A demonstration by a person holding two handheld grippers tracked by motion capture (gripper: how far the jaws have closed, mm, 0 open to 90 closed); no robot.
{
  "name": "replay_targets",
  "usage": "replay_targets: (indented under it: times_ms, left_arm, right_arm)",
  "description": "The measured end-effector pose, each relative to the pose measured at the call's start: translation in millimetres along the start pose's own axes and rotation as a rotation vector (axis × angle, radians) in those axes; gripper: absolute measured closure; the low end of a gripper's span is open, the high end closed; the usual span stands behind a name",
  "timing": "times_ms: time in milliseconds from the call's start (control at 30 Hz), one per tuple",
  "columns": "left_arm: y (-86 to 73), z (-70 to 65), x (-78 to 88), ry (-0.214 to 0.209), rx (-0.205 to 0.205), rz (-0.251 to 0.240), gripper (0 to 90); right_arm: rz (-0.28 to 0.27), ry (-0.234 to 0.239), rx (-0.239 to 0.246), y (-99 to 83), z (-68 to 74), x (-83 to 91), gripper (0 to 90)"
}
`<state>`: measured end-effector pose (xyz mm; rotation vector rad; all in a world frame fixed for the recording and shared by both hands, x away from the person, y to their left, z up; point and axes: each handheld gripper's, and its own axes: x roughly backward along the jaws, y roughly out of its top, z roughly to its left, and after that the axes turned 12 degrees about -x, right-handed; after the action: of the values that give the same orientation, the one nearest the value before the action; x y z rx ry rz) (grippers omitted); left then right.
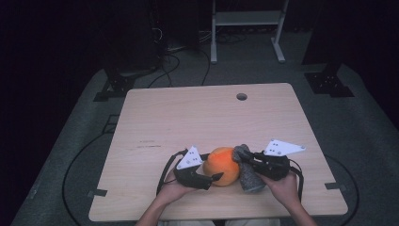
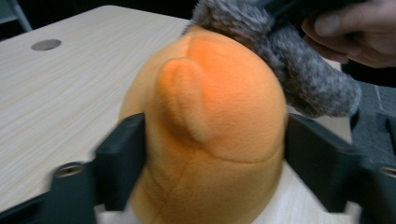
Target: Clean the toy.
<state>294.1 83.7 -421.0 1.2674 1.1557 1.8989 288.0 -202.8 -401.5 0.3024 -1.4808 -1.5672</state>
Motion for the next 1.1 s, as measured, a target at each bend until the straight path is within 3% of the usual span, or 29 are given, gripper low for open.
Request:
replay_targets:
  times_ms: [67,133,233,267,333,400,433,467,533,600,667,767,833,867,900,967,1033,1100]
  left_arm:
    - [-0.7,2.9,-2.6,0.008,0.027,0.013,12.1]
    - [-3.1,3.7,-7.0,-0.013,0.038,0.027,10.6]
    - [-1.9,0.5,-3.9,0.023,-0.006,0.019,26.5]
    - [-0.5,1.0,-2.4,0.035,0.011,0.01,30.7]
    - [1.1,0.2,-1.4,0.059,0.025,-0.002,34.6]
    - [5.9,-4.2,-0.5,0.085,-0.023,0.011,35.5]
    - [6.6,-5.5,0.5,0.091,-0.036,0.01,36.3]
    - [5.8,-5.6,1.5,0.094,-0.035,0.008,36.8]
    - [2.7,-4.9,1.6,0.08,-0.044,0.026,37.2]
    - [0.9,-7.7,1.5,0.06,-0.075,0.027,37.0]
    - [1.6,-9.3,-0.2,0.026,-0.088,0.028,33.5]
    - [1.8,-6.1,-2.0,0.005,-0.054,0.013,20.4]
    - [1.4,-1.6,-4.0,0.013,-0.01,0.03,11.7]
    - [0.0,-0.3,-5.2,-0.005,0.007,0.037,10.9]
    - [-1.2,-1.7,-4.9,0.003,-0.011,0.032,14.7]
    - [1.5,-8.4,-1.5,0.065,-0.099,0.023,28.3]
    - [5.5,-13.4,-0.8,0.106,-0.137,0.015,33.5]
    - [6.5,-16.8,-3.0,0.093,-0.172,0.033,34.5]
  right_arm:
    - [-0.002,0.008,-0.003,-0.5,-1.3,-0.5,81.3]
    - [-0.003,0.026,-0.006,0.1,-0.9,-1.5,81.3]
    - [0.001,0.028,0.019,1.3,7.5,-2.5,81.3]
    - [-0.001,0.031,0.032,2.1,12.1,-2.3,81.3]
    - [-0.011,0.08,0.052,4.9,20.9,-2.4,81.3]
    - [-0.012,0.123,0.071,7.0,31.2,-5.1,81.3]
    - [-0.009,0.105,0.118,7.9,37.9,-7.5,81.3]
    - [-0.007,0.094,0.132,8.6,39.8,-8.0,81.3]
    - [-0.011,0.087,0.098,9.3,31.2,-7.2,81.3]
    - [-0.002,0.049,0.071,6.8,19.6,-6.8,81.3]
    - [0.007,0.046,-0.005,1.6,2.6,-4.9,81.3]
    - [0.023,0.038,-0.013,-1.9,-1.8,-3.4,81.3]
    - [0.025,0.044,-0.006,-3.1,0.0,-3.6,81.3]
    - [0.025,0.049,-0.002,-2.7,1.1,-3.9,81.3]
    - [0.025,0.053,0.002,-1.8,2.8,-4.0,81.3]
    - [0.02,0.068,0.018,0.4,9.6,-3.7,81.3]
    - [0.007,0.11,0.046,3.7,20.0,-2.8,81.3]
    - [-0.011,0.164,0.069,8.0,29.7,-2.8,81.2]
